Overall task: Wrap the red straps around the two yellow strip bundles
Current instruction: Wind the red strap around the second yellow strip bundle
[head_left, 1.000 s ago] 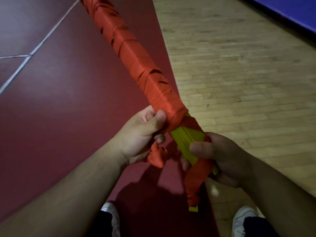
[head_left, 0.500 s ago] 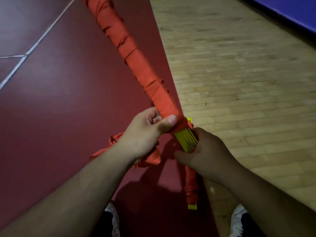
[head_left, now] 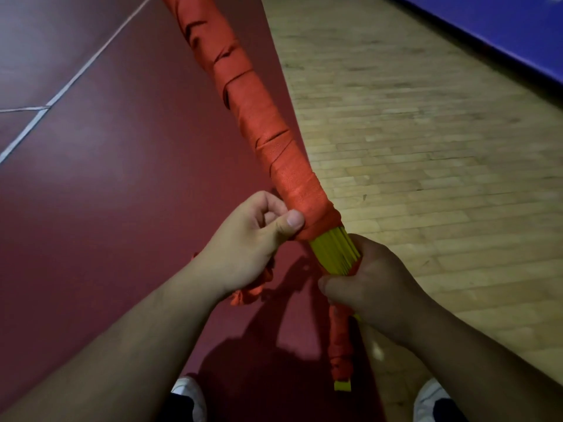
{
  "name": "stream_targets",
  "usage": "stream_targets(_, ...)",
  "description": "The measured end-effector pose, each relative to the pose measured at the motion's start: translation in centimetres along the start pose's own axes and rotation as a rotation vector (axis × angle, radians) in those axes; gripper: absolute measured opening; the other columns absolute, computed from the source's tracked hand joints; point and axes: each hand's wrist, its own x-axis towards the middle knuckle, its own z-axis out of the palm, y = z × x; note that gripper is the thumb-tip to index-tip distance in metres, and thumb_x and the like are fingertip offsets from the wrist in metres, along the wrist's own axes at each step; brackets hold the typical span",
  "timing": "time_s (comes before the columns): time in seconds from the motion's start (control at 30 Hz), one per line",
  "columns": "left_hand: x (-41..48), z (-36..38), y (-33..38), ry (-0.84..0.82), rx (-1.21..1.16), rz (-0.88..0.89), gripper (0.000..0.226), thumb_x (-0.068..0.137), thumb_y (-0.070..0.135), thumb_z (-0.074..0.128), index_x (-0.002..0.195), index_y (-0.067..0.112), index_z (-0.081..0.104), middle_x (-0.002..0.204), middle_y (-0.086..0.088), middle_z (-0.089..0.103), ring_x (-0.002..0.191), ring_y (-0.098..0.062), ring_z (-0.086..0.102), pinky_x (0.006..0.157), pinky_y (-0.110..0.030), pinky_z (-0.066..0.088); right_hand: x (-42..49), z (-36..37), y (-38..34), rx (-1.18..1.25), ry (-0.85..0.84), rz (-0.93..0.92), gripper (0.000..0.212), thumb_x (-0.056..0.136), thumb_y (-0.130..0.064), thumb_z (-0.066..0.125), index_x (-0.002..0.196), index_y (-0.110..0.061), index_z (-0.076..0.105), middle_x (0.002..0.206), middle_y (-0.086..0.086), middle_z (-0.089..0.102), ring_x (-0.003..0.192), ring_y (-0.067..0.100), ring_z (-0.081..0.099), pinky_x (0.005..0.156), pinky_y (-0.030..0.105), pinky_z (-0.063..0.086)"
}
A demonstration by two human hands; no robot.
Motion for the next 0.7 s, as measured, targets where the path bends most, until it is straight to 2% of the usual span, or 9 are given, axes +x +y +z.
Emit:
stream_targets(0.07, 0.0, -0.2, 0.2, 0.017, 0.020, -0.007, 0.037, 0.077, 0.049, 0.065, 0.085, 0.015, 0.051, 0.048, 0.005, 0.043, 0.041, -0.018, 0.042, 0.041, -0.025, 0.037, 0.1, -0.1, -0.3, -0.014, 0.031, -0.016, 0.025, 0.057, -0.034, 0.068, 0.081, -0.031, 0.062, 0.068, 0.007, 0.066, 0.060, 0.024, 0.064, 0.058, 0.043, 0.053)
stream_targets(0.13, 0.0, -0.3, 0.4, -0.005, 0.042, -0.026, 0.038, 0.077, 0.049, 0.060, 0.083, 0.012, 0.055, 0.049, -0.003, 0.045, 0.046, -0.021, 0.045, 0.038, -0.020, 0.033, 0.2, -0.4, -0.7, -0.010, 0.035, -0.035, 0.020, 0.063, -0.028, 0.072, 0.080, -0.028, 0.061, 0.064, 0.007, 0.064, 0.055, 0.022, 0.061, 0.054, 0.040, 0.049)
stream_targets(0.23, -0.2, -0.3, 0.4, -0.097, 0.028, -0.042, 0.056, 0.086, 0.060, 0.058, 0.087, 0.005, 0.057, 0.056, -0.017, 0.050, 0.042, -0.020, 0.044, 0.039, -0.023, 0.028, 0.1, -0.6, -1.2, 0.044, -0.011, -0.041, 0.020, 0.065, -0.023, 0.073, 0.080, -0.021, 0.061, 0.067, 0.017, 0.065, 0.061, 0.035, 0.064, 0.055, 0.047, 0.050)
stream_targets(0.3, -0.1, -0.2, 0.6, -0.104, 0.018, -0.015, 0.043, 0.089, 0.058, 0.059, 0.071, 0.019, 0.057, 0.055, -0.015, 0.047, 0.044, -0.022, 0.042, 0.042, -0.033, 0.025, 0.1, -0.8, -1.4, 0.072, -0.026, -0.040, 0.024, 0.061, -0.026, 0.069, 0.081, -0.016, 0.061, 0.070, 0.022, 0.065, 0.064, 0.040, 0.065, 0.057, 0.053, 0.051)
stream_targets(0.37, 0.2, -0.3, 0.8, -0.062, 0.070, 0.034, 0.041, 0.093, 0.050, 0.058, 0.061, 0.024, 0.053, 0.052, -0.004, 0.041, 0.046, -0.021, 0.037, 0.044, -0.038, 0.026, 0.3, -1.0, -1.4, 0.064, -0.007, -0.045, 0.024, 0.060, -0.027, 0.068, 0.080, -0.017, 0.061, 0.063, 0.014, 0.063, 0.056, 0.032, 0.062, 0.055, 0.047, 0.050)
stream_targets(0.47, 0.2, 0.0, 0.9, 0.032, 0.221, 0.102, 0.034, 0.096, 0.038, 0.055, 0.068, 0.018, 0.053, 0.050, 0.002, 0.045, 0.044, -0.027, 0.046, 0.049, -0.033, 0.036, 0.5, -1.3, -1.2, 0.008, 0.068, -0.080, 0.023, 0.059, -0.030, 0.066, 0.077, -0.019, 0.059, 0.056, -0.003, 0.050, 0.050, 0.013, 0.047, 0.051, 0.039, 0.040)
stream_targets(0.53, 0.2, 0.2, 1.0, 0.059, 0.250, 0.091, 0.029, 0.098, 0.033, 0.054, 0.073, 0.019, 0.056, 0.053, -0.003, 0.056, 0.046, -0.031, 0.053, 0.046, -0.029, 0.037, 0.6, -1.2, -1.2, -0.005, 0.090, -0.091, 0.021, 0.061, -0.029, 0.068, 0.076, -0.020, 0.058, 0.054, -0.005, 0.047, 0.049, 0.011, 0.043, 0.050, 0.034, 0.037)
stream_targets(0.6, 0.2, 0.3, 1.2, 0.051, 0.225, 0.045, 0.030, 0.100, 0.030, 0.053, 0.072, 0.021, 0.058, 0.062, -0.010, 0.064, 0.042, -0.017, 0.050, 0.045, -0.025, 0.035, 0.6, -1.1, -1.2, 0.017, 0.087, -0.084, 0.018, 0.067, -0.019, 0.074, 0.075, -0.018, 0.057, 0.052, -0.006, 0.046, 0.048, 0.011, 0.041, 0.048, 0.031, 0.035)
stream_targets(0.7, 0.4, 0.2, 1.1, 0.058, 0.334, 0.043, 0.031, 0.100, 0.031, 0.054, 0.074, 0.016, 0.056, 0.057, -0.011, 0.057, 0.047, -0.018, 0.052, 0.051, -0.036, 0.041, 0.7, -0.9, -1.0, 0.022, 0.094, -0.065, 0.018, 0.066, -0.019, 0.073, 0.074, -0.014, 0.057, 0.053, -0.004, 0.047, 0.050, 0.013, 0.043, 0.049, 0.035, 0.037)
